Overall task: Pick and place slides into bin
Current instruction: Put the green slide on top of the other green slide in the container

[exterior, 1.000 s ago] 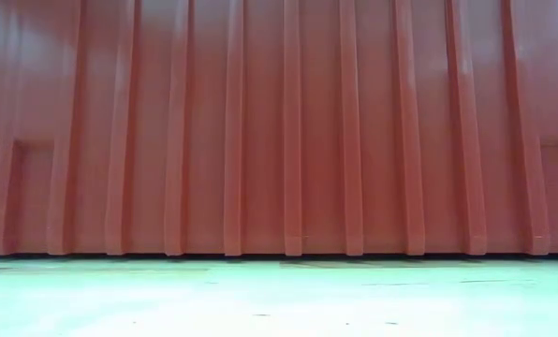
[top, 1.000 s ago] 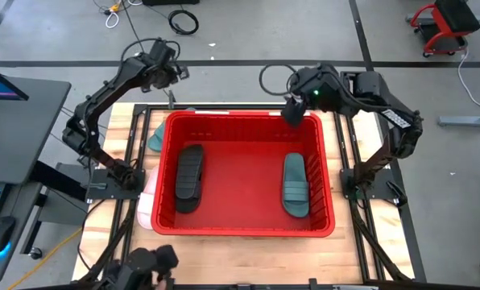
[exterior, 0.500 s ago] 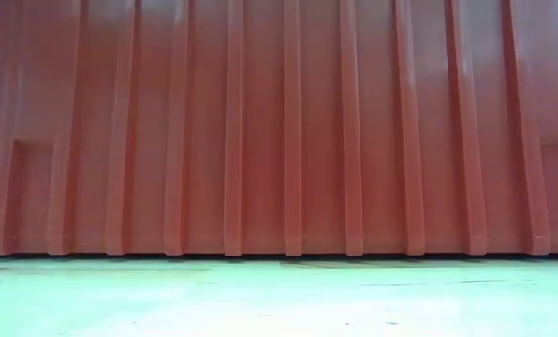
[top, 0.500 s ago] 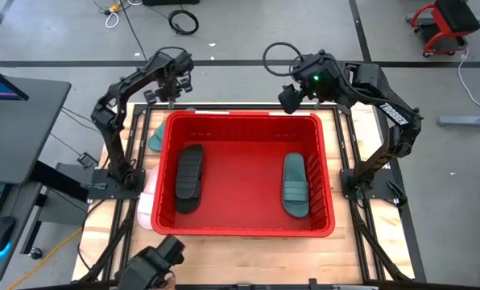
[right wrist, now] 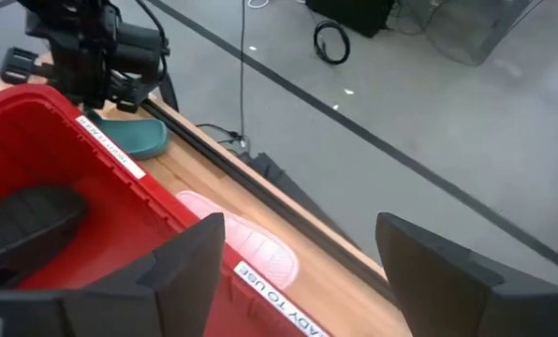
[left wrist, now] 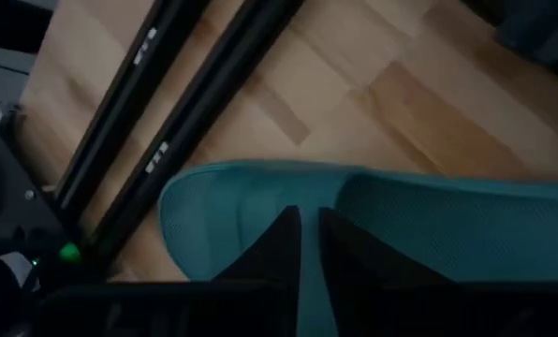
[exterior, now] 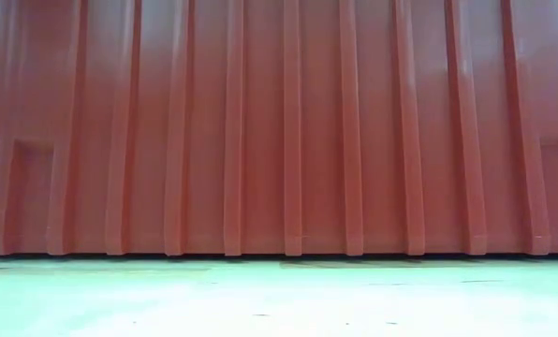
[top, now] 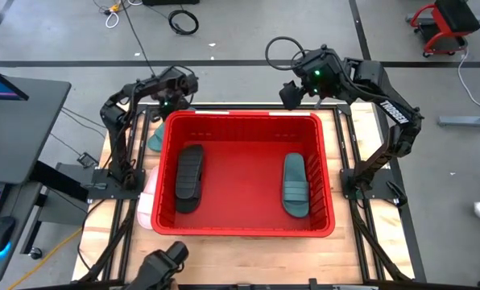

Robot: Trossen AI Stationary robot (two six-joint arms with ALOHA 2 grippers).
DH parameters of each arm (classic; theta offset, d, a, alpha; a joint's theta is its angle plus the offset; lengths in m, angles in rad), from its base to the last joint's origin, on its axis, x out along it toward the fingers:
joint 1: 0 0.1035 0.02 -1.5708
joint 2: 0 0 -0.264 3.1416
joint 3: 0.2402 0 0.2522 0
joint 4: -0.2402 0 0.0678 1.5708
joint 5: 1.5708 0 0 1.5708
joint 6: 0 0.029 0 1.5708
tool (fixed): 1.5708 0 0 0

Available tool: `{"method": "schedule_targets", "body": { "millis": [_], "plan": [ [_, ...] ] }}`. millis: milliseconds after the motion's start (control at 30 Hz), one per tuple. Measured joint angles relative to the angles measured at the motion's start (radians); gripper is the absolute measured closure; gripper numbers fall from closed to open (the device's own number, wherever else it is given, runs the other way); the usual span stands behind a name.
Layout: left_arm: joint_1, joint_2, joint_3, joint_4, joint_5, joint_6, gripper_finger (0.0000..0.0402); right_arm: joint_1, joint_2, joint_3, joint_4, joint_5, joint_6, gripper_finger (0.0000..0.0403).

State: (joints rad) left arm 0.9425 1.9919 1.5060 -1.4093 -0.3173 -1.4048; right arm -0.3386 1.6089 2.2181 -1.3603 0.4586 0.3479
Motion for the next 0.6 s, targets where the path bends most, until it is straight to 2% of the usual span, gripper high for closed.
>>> {"method": "schedule_targets", "body": {
  "millis": [167,467,600],
  "plan": [
    [0.003,0.0,-0.046,0.061,0.015,-0.001,0.0358,0.009,0.0,0.0,-0.001,-0.036,0.026,0.0117],
    [-0.015,0.0,-0.046,0.049,0.014,-0.05,0.036,-0.007,0.001,0.0,0.004,-0.034,0.016,0.0117],
    [-0.024,0.0,-0.047,0.12,0.006,-0.001,0.0369,-0.021,0.001,0.0,0.008,-0.034,0.015,0.0117]
  ]
}}
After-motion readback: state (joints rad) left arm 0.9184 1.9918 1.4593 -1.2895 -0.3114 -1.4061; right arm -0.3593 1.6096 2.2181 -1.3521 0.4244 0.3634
